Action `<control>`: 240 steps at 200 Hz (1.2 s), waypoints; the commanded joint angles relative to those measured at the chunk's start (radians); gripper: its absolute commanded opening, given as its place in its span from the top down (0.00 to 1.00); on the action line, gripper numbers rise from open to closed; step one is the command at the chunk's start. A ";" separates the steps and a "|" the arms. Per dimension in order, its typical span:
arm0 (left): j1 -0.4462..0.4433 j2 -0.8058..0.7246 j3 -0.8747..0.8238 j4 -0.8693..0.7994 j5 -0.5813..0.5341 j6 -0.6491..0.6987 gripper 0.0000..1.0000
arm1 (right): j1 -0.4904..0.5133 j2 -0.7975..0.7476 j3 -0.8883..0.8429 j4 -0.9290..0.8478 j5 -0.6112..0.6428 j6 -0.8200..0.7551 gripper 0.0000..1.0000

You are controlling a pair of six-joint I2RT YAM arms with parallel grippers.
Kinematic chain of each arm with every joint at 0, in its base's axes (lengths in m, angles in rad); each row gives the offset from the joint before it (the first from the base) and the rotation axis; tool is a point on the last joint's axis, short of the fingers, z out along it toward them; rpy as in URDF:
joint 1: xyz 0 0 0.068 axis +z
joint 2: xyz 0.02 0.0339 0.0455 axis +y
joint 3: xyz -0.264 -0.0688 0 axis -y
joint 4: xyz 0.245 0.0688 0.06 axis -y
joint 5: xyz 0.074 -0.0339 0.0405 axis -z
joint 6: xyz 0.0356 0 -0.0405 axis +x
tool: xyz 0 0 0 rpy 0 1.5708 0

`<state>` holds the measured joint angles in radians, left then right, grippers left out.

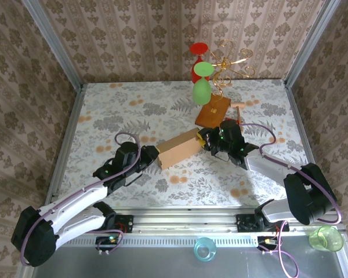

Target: Fold the paper box

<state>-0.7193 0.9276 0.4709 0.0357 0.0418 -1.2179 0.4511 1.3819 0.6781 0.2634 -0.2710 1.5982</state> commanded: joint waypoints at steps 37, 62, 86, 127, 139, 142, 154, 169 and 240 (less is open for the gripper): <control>-0.028 0.016 -0.035 -0.099 -0.020 0.011 0.93 | -0.017 0.043 -0.074 -0.118 -0.028 -0.015 0.77; -0.031 0.016 -0.041 -0.103 -0.025 0.012 0.98 | -0.020 0.046 -0.073 -0.116 -0.033 -0.019 0.78; -0.031 0.011 -0.038 -0.110 -0.031 0.018 1.00 | -0.021 0.054 -0.070 -0.113 -0.037 -0.021 0.79; -0.039 -0.007 0.022 -0.184 -0.051 0.090 0.90 | -0.034 0.072 -0.059 -0.100 -0.079 -0.058 0.80; -0.053 -0.004 0.054 -0.227 -0.065 0.128 0.83 | -0.042 0.058 -0.053 -0.136 -0.080 -0.098 0.80; -0.058 -0.002 0.063 -0.236 -0.067 0.137 0.82 | -0.044 0.051 -0.053 -0.149 -0.077 -0.110 0.80; -0.086 0.013 0.096 -0.272 -0.083 0.173 0.80 | -0.053 0.020 -0.059 -0.204 -0.060 -0.173 0.78; -0.132 0.045 0.123 -0.302 -0.110 0.194 0.80 | -0.060 -0.035 -0.071 -0.296 -0.016 -0.259 0.77; -0.273 0.091 0.096 -0.285 -0.216 0.154 0.78 | -0.089 -0.176 -0.183 -0.411 0.075 -0.384 0.74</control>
<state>-0.9882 1.0195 0.5827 -0.1989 -0.1162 -1.0721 0.3679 1.2064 0.5133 0.0082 -0.2626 1.2736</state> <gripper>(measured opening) 0.223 0.251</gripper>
